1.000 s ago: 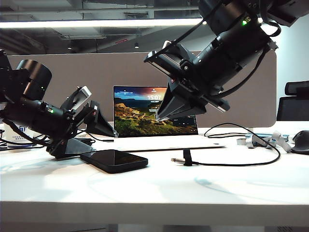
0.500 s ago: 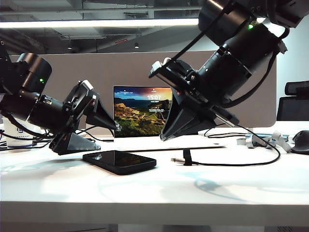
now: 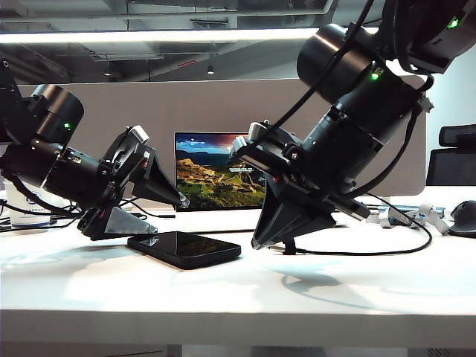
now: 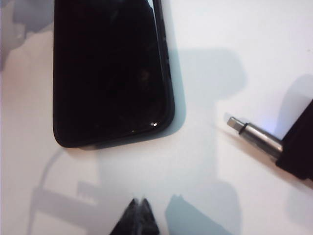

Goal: Pick up the black phone, pick up the charger plug, insert the charger plug into the phone's charging port, and finally place the connected phone back on the desk.

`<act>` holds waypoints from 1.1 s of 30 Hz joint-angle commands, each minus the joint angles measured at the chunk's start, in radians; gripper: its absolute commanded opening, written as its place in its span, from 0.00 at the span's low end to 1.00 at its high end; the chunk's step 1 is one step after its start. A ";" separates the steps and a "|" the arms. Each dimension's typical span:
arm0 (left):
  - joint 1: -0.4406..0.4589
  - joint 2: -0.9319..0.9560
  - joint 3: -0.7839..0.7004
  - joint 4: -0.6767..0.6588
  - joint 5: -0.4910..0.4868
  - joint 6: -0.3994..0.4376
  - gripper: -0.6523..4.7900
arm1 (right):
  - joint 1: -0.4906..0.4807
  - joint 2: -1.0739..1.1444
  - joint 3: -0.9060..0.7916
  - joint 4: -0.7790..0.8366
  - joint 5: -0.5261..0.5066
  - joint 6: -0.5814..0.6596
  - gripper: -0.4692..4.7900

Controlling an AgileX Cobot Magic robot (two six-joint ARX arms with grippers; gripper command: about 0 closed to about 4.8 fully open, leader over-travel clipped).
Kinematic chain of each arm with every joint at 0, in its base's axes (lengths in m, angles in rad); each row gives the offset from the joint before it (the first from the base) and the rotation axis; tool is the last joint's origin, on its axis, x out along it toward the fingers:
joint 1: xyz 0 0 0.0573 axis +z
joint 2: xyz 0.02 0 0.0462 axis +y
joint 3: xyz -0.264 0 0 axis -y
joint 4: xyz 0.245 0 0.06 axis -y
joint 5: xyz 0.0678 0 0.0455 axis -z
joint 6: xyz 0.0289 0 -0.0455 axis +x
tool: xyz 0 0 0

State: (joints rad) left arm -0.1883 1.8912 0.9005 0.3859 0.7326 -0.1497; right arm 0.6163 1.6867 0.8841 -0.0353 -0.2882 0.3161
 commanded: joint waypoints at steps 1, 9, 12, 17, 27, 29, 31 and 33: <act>0.000 -0.011 -0.003 0.031 -0.055 0.004 1.00 | 0.002 0.005 0.003 0.056 -0.002 -0.003 0.08; 0.000 -0.014 -0.004 0.032 -0.176 0.004 1.00 | 0.002 0.027 0.003 0.083 -0.002 -0.002 0.08; 0.000 -0.013 -0.004 0.024 -0.199 0.005 1.00 | 0.002 0.043 0.004 0.085 -0.002 -0.002 0.08; 0.000 -0.010 -0.004 0.012 -0.219 0.023 1.00 | 0.002 0.061 0.003 0.086 -0.002 -0.002 0.08; -0.022 0.010 -0.004 -0.065 -0.172 0.023 1.00 | 0.002 0.073 0.005 0.093 -0.007 -0.002 0.08; -0.032 0.010 -0.004 -0.075 -0.137 0.027 1.00 | 0.002 0.074 0.005 0.096 -0.006 -0.002 0.08; -0.034 0.010 -0.004 -0.076 -0.087 0.026 1.00 | 0.002 0.074 0.005 0.099 -0.006 -0.002 0.08; -0.036 0.010 -0.004 -0.080 -0.035 0.023 1.00 | 0.002 0.074 0.005 0.102 -0.006 -0.002 0.08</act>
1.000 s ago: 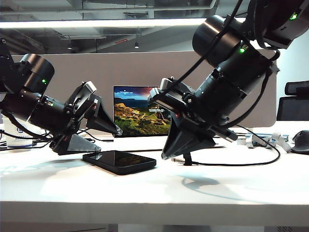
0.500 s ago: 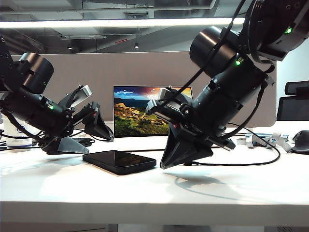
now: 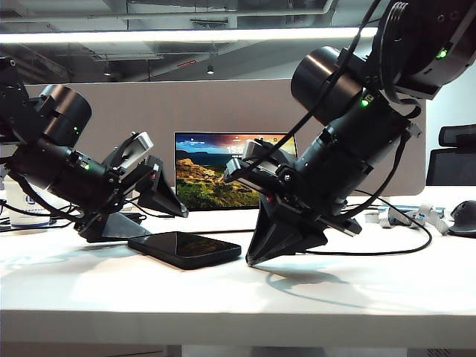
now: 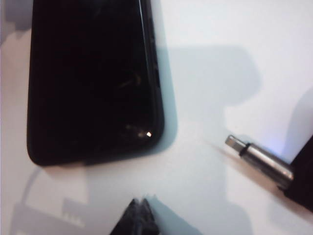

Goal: Pick up the black phone, pick up the charger plug, insert the charger plug into the phone's charging port, and finally place the connected phone back on the desk.

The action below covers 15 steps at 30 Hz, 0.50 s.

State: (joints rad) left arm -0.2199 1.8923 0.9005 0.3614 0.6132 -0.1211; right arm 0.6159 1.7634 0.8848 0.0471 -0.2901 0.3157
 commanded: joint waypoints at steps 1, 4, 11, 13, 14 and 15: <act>-0.004 0.009 -0.004 -0.058 0.106 -0.011 1.00 | 0.002 -0.003 0.004 0.019 -0.005 -0.002 0.08; -0.004 0.009 -0.004 -0.068 0.164 -0.011 1.00 | 0.002 -0.003 0.004 0.019 -0.005 -0.002 0.08; -0.004 0.009 -0.004 -0.056 0.313 -0.066 1.00 | 0.003 -0.003 0.004 0.019 -0.005 -0.002 0.08; -0.004 0.009 -0.004 -0.043 0.359 -0.095 1.00 | 0.003 -0.003 0.004 0.019 -0.005 -0.002 0.08; -0.004 0.009 -0.004 -0.034 0.380 -0.109 1.00 | 0.003 -0.003 0.004 0.021 -0.005 -0.002 0.08; -0.004 0.009 -0.004 -0.016 0.404 -0.129 1.00 | 0.003 -0.003 0.004 0.024 -0.004 -0.002 0.08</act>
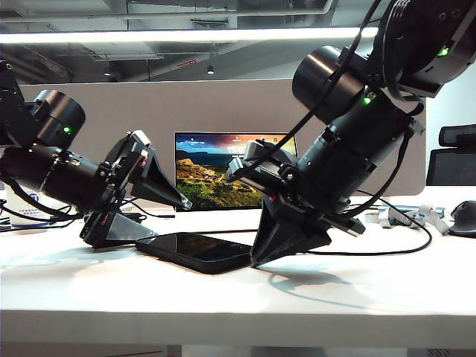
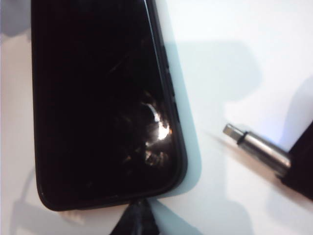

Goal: Pick up the black phone, pick up the charger plug, insert the charger plug into the phone's charging port, and finally place the connected phone back on the desk.

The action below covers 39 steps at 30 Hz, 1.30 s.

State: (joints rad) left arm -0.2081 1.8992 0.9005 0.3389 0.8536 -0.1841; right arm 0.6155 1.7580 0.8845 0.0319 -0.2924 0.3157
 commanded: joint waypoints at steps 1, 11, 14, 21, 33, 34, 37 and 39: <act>-0.016 0.002 -0.004 0.024 0.182 -0.084 1.00 | 0.003 0.002 0.004 0.042 -0.002 -0.002 0.08; -0.016 -0.003 -0.004 0.133 0.228 -0.216 1.00 | 0.003 0.002 0.004 0.057 -0.002 -0.002 0.08; -0.016 -0.003 -0.004 0.126 0.242 -0.216 1.00 | 0.003 0.002 0.004 0.069 -0.002 -0.002 0.08; -0.019 -0.003 -0.004 0.127 0.307 -0.216 1.00 | 0.003 0.002 0.004 0.147 -0.002 -0.002 0.08; -0.051 -0.003 -0.004 0.117 0.357 -0.217 1.00 | 0.003 0.002 0.004 0.173 -0.002 -0.003 0.08; -0.052 -0.003 -0.004 0.110 0.342 -0.218 1.00 | 0.003 0.002 0.004 0.175 -0.003 -0.003 0.08; -0.051 -0.003 -0.004 0.094 0.332 -0.220 1.00 | 0.003 0.002 0.004 0.178 -0.003 -0.003 0.08; -0.051 -0.003 -0.004 0.098 0.360 -0.216 1.00 | 0.003 0.002 0.004 0.180 -0.002 -0.003 0.08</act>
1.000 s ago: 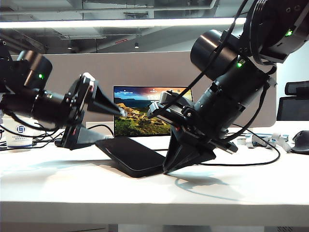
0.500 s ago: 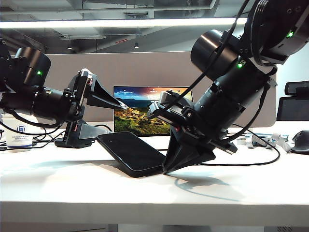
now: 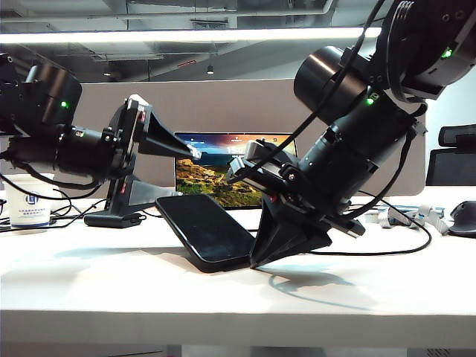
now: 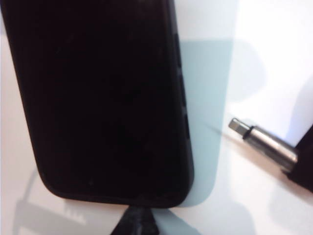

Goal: Pick up the black phone, pick up the charger plug, insert the charger plug into the phone's charging port, and finally place the connected phone back on the desk.

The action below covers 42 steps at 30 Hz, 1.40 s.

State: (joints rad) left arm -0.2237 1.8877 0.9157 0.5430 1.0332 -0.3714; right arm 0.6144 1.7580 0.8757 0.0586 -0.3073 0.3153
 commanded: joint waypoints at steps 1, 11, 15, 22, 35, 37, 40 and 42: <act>-0.036 0.008 -0.019 -0.101 0.196 -0.029 1.00 | 0.004 0.002 0.013 0.156 0.013 -0.002 0.08; -0.036 0.008 -0.019 -0.075 0.269 -0.029 1.00 | 0.003 0.002 0.013 0.211 0.013 -0.035 0.08; -0.036 0.008 -0.019 -0.069 0.293 -0.029 1.00 | 0.002 0.002 0.013 0.212 0.013 -0.053 0.08; -0.036 0.008 -0.019 -0.070 0.314 -0.039 1.00 | 0.002 0.002 0.013 0.222 0.013 -0.067 0.08; -0.036 0.008 -0.019 -0.069 0.305 -0.050 0.85 | 0.003 0.002 0.013 0.238 0.012 -0.066 0.08; -0.036 0.008 -0.019 -0.069 0.306 -0.048 0.72 | 0.003 0.002 0.013 0.238 0.012 -0.066 0.08; -0.036 0.008 -0.019 -0.069 0.306 -0.047 0.73 | 0.003 0.002 0.013 0.238 0.012 -0.066 0.08; -0.036 0.008 -0.019 -0.067 0.306 -0.047 0.73 | 0.003 0.002 0.013 0.238 0.012 -0.066 0.08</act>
State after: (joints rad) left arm -0.2211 1.8740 0.9249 0.6292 1.1877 -0.3820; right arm 0.6140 1.7603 0.8639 0.0982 -0.3115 0.2531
